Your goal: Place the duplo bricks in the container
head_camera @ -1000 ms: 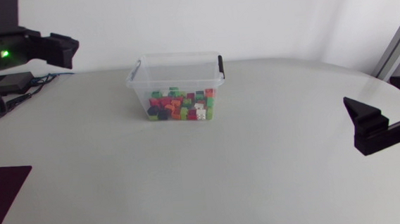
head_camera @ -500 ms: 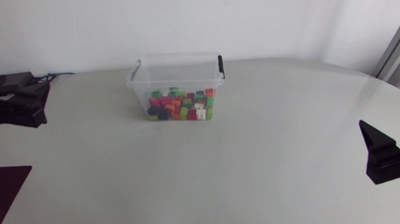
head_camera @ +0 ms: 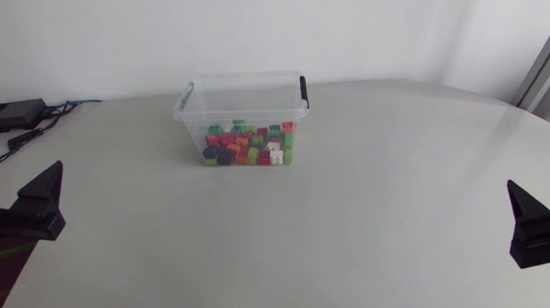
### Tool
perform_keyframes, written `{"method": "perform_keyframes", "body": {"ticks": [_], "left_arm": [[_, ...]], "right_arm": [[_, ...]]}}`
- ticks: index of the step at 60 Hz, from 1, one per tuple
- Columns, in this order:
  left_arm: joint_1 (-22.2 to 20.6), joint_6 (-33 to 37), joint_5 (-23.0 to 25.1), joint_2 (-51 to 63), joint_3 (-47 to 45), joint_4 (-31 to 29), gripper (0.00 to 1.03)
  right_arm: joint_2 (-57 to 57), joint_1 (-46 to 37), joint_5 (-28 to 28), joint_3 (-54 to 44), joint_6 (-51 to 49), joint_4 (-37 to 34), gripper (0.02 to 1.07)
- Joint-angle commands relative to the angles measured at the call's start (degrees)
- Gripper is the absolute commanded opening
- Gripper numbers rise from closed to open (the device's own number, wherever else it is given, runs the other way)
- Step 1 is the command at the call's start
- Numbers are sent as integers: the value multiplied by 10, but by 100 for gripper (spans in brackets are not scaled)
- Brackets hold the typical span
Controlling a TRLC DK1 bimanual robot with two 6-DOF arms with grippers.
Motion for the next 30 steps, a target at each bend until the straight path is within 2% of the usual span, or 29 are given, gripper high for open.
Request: {"method": "perform_keyframes", "body": {"ticks": [1, 30], "left_arm": [[14, -15, -3, -26, -30, 10, 97], [2, -76, 3, -113, -126, 36, 96]], "right_arm": [[-4, -13, 6, -15, 9, 4, 103], [-2, -54, -73, -113, 89, 146, 103]]}}
